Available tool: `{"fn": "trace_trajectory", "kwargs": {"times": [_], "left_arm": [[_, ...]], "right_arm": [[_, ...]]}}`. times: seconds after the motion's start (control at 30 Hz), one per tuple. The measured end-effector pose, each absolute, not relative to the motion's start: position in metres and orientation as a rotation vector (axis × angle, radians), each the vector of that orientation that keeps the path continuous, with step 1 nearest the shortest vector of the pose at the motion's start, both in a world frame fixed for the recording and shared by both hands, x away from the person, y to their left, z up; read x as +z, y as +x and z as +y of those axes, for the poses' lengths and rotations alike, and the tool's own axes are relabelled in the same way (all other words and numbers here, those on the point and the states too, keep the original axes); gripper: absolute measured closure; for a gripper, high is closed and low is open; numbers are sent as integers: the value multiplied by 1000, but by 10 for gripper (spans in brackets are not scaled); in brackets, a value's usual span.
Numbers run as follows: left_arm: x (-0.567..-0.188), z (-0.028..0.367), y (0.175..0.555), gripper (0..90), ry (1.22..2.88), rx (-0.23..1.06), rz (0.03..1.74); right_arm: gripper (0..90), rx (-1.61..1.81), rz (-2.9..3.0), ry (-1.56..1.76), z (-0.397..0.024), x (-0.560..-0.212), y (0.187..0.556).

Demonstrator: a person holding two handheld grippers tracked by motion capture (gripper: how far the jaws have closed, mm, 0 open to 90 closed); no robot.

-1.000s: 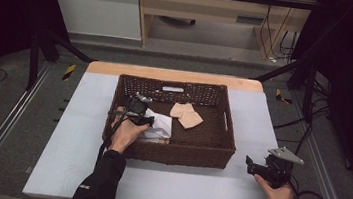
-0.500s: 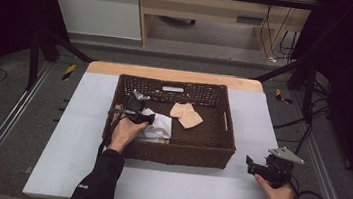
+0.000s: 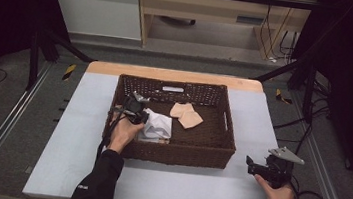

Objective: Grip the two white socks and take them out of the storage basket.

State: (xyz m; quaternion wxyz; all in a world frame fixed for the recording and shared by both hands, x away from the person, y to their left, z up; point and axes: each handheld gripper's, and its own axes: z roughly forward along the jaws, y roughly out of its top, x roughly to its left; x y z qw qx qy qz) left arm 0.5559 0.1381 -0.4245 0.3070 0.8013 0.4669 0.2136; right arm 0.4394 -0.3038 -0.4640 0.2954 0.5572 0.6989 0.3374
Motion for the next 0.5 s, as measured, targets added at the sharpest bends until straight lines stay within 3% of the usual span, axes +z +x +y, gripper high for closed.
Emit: {"fn": "trace_trajectory", "kwargs": {"times": [0.13, 0.3, 0.33, 0.37, 0.4, 0.5], "left_arm": [[-418, 141, 552, 896, 2058, 585, 1210], [-419, 143, 554, 861, 2040, 545, 1227], [-421, 142, 556, 610, 2049, 526, 1244], [-423, 141, 558, 610, 2052, 508, 1253], [-425, 139, 559, 440, 2054, 511, 1253], [-426, 136, 564, 411, 2052, 482, 1245]], "right_arm": [[66, 893, 1860, 1482, -304, -464, 440], [66, 895, 1859, 1482, -304, -464, 439], [66, 896, 1859, 1483, -304, -464, 439], [66, 896, 1859, 1483, -304, -464, 439], [66, 894, 1861, 1482, -304, -464, 439], [66, 894, 1864, 1479, -304, -464, 440]]}}
